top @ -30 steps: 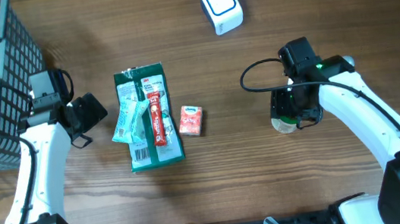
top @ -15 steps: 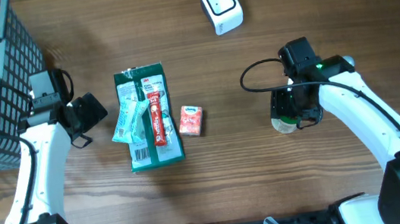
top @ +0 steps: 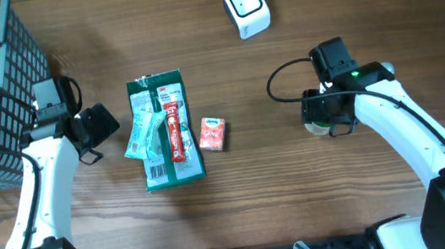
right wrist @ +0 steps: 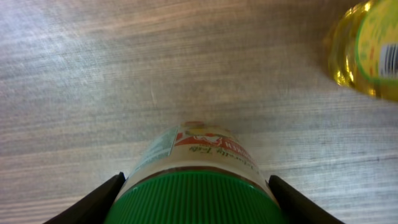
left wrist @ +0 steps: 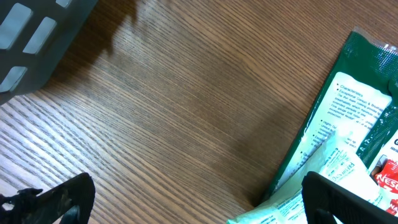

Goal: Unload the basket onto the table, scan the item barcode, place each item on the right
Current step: 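Lower the jar and set it down beside the oil bottle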

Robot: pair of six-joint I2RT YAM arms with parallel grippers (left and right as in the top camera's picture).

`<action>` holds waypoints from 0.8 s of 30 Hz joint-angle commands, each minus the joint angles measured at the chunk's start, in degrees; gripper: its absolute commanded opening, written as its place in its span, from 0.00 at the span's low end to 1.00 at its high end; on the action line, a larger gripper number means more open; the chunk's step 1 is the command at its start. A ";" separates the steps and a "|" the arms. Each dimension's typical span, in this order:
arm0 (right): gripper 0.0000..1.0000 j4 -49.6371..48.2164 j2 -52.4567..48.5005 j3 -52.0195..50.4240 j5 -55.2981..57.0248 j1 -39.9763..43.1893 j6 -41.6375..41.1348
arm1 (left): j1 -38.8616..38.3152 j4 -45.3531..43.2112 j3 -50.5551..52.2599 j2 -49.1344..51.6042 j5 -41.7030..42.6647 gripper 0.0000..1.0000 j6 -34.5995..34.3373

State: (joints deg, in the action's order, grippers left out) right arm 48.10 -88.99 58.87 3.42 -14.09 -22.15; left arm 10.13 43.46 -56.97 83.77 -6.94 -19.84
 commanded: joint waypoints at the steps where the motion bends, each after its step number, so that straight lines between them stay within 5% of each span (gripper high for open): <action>1: 0.12 -2.51 -0.07 -1.99 1.88 -0.09 2.86 | 0.26 -0.13 -0.79 -0.72 0.28 1.00 0.09; 4: 0.18 -4.83 -0.07 -3.63 5.29 -0.09 2.84 | 0.26 -0.13 -0.79 -0.72 0.28 1.00 0.07; 5: 0.34 -5.35 -0.07 -4.02 6.10 -0.09 2.86 | 0.26 -0.13 -0.79 -0.72 0.28 1.00 0.07; 7: 0.43 -5.51 -0.07 -4.15 6.03 -0.09 2.86 | 0.26 -0.13 -0.79 -0.72 0.28 1.00 0.07; 12: 0.95 -6.51 -0.04 -4.07 6.03 -0.09 4.28 | 0.26 -0.13 -0.79 -0.72 0.28 1.00 0.09; 24: 0.97 0.66 -0.04 10.71 7.78 -0.09 10.27 | 0.26 -0.13 -0.79 -0.72 0.28 1.00 0.09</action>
State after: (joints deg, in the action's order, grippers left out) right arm 47.35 -88.99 63.92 8.71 -14.09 -14.17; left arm 10.13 43.46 -56.97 83.77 -6.92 -19.84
